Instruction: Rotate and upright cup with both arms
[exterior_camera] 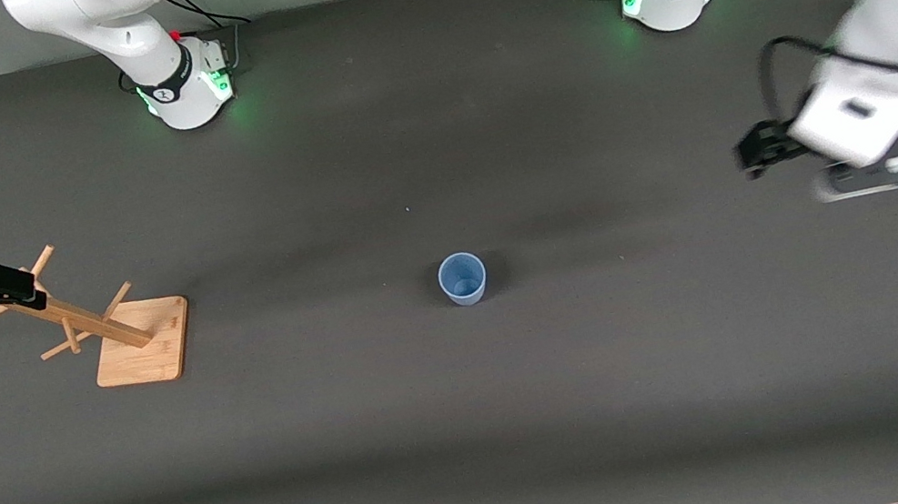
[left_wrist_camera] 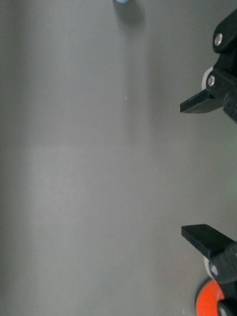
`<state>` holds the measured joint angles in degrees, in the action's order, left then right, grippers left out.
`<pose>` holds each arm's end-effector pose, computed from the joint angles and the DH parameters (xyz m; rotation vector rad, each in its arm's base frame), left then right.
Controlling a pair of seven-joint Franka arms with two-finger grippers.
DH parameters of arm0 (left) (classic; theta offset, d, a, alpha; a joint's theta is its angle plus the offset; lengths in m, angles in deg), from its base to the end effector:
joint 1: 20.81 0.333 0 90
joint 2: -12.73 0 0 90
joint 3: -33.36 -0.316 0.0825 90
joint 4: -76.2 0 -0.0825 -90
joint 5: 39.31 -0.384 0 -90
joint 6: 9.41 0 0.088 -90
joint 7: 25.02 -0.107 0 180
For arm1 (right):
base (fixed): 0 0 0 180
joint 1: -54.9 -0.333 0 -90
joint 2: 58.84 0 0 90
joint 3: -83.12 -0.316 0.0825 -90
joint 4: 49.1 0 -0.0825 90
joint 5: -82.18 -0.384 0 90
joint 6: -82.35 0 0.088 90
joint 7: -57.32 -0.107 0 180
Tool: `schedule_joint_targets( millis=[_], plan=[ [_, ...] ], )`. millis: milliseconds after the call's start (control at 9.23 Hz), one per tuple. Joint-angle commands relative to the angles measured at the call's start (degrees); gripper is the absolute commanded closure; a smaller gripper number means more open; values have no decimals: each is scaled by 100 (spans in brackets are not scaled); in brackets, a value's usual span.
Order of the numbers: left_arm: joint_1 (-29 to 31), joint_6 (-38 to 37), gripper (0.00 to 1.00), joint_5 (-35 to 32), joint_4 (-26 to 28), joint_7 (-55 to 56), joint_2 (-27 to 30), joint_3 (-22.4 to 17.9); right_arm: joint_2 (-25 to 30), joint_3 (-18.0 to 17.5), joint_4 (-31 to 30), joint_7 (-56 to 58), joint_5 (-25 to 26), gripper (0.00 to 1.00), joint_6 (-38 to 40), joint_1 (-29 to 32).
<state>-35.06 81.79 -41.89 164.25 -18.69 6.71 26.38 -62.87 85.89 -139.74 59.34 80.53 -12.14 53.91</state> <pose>0.5819 -0.0731 0.5830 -3.0776 0.0289 0.0648 0.5814 -0.0143 0.5862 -3.1162 -0.0031 0.0035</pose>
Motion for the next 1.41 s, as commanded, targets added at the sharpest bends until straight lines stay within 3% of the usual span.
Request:
schedule_joint_targets(
  millis=[0,217,433,867,1300],
  plan=[
    [736,302,0,118,678,-805,497,-6,33,31,20,62,7,0,0,-33],
    [1780,285,0,118,583,-1072,471,484,33,31,20,62,7,0,0,-33],
    [1384,-266,0,65,267,-196,462,409,33,31,20,62,7,0,0,-33],
    [715,-340,0,30,151,-254,462,32,25,31,20,62,7,0,0,-33],
    [686,-278,0,30,116,-290,339,21,25,31,20,62,7,0,0,-33]
  ],
)
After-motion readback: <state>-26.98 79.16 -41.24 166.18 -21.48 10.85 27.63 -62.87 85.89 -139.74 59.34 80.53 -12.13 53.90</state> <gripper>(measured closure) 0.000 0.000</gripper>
